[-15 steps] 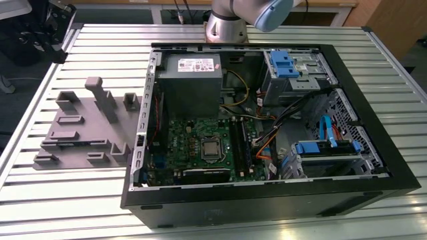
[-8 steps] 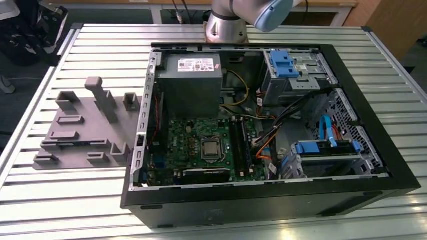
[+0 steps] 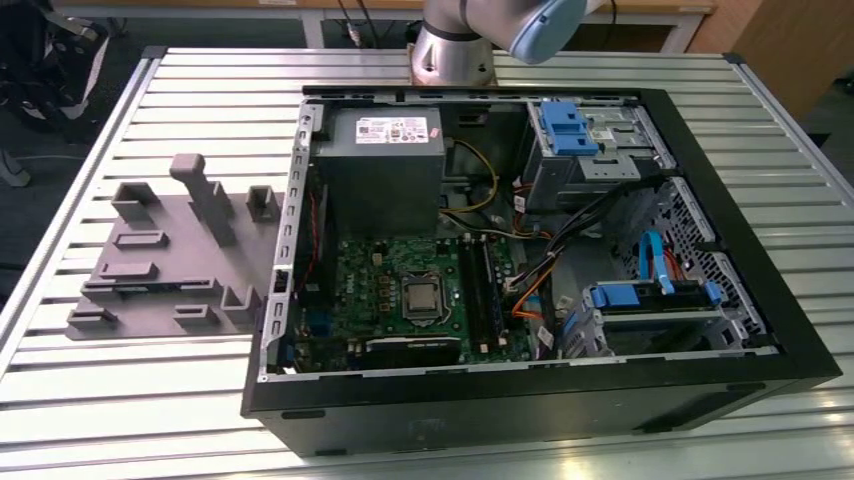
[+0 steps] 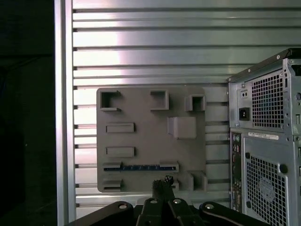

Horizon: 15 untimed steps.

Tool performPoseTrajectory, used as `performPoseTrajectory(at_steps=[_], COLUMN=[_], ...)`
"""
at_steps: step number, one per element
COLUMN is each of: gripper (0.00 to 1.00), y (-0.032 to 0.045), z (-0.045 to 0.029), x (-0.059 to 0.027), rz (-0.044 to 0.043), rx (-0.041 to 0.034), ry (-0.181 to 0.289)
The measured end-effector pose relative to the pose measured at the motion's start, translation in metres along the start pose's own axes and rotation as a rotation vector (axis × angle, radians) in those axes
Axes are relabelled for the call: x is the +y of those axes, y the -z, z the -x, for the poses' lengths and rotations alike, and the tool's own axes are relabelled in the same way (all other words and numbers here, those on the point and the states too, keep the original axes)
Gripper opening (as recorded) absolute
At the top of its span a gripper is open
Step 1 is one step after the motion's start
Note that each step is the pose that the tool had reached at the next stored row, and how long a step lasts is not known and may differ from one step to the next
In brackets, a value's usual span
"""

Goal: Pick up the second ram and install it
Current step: 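Reach for the second ram, then pick up the second ram and move it above second insertion slot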

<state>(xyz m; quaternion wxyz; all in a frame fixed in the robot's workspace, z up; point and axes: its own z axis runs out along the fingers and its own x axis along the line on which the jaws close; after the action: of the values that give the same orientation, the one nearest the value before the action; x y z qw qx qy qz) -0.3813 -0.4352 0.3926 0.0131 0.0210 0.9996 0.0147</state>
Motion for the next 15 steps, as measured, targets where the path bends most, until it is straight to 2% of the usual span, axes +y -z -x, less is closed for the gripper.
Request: performPoseTrajectory(at_steps=[8,15], gripper=[0.11,0.11], y=[0.0005,0.0005], z=[-0.0143,-0.0149], x=[-0.0106,-0.0107], rz=[0.0000,0.0001], rx=[0.0001,0.0001], ry=[0.001,0.003])
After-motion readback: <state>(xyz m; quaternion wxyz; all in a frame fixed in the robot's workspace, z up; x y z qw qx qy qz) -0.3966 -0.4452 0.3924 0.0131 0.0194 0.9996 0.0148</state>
